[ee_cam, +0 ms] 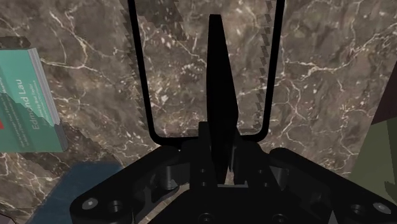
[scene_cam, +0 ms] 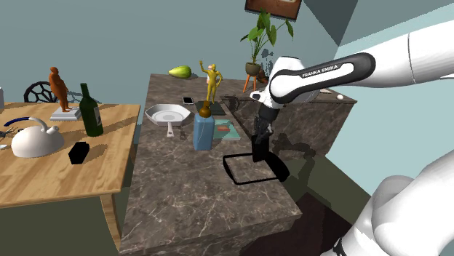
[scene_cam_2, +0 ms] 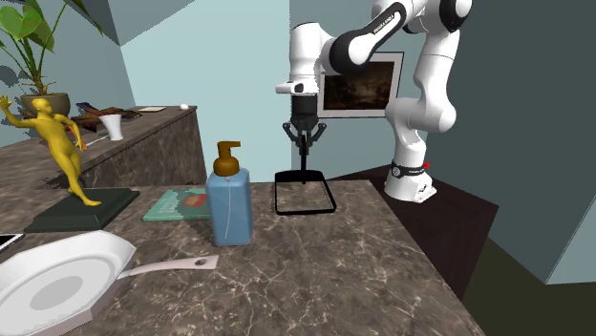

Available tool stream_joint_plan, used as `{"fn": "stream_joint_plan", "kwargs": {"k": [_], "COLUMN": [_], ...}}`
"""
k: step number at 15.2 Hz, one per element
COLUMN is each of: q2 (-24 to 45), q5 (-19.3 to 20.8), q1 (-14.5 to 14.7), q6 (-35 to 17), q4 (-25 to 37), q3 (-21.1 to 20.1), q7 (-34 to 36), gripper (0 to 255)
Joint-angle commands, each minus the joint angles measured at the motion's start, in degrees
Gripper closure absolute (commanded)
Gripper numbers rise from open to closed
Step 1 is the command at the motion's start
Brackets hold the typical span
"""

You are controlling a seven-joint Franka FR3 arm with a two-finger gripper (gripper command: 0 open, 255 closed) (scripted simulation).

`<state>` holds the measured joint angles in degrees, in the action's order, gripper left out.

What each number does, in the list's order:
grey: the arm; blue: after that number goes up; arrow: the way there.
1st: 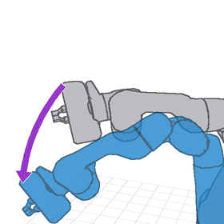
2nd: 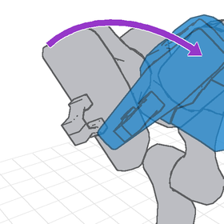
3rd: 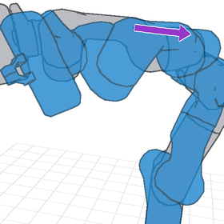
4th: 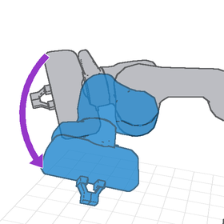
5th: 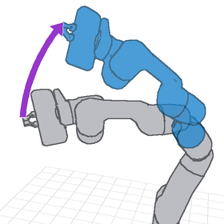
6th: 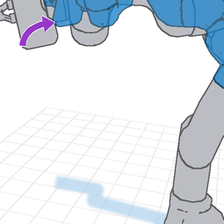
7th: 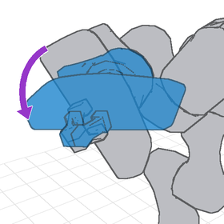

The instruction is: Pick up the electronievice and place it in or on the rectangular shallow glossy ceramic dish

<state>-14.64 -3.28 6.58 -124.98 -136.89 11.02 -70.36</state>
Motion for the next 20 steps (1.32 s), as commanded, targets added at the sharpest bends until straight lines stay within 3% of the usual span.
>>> {"fn": "stream_joint_plan", "kwargs": {"k": [1,4,5,10,14,20], "q2": [0.01,0.01,0.01,0.01,-3.05,-3.05], "q5": [-0.01,-0.01,-0.01,-0.01,0.85,0.85], "q1": [0.00,0.00,0.00,0.00,-0.38,-0.39], "q6": [-0.10,-0.10,-0.10,-0.10,7.54,7.54], "q4": [-0.06,-0.06,-0.06,-0.06,4.57,4.57], "q3": [0.00,0.00,0.00,0.00,-0.07,-0.08], "q7": [-0.01,-0.01,-0.01,-0.01,0.58,0.58], "gripper": [255,255,0,0,0,0]}}
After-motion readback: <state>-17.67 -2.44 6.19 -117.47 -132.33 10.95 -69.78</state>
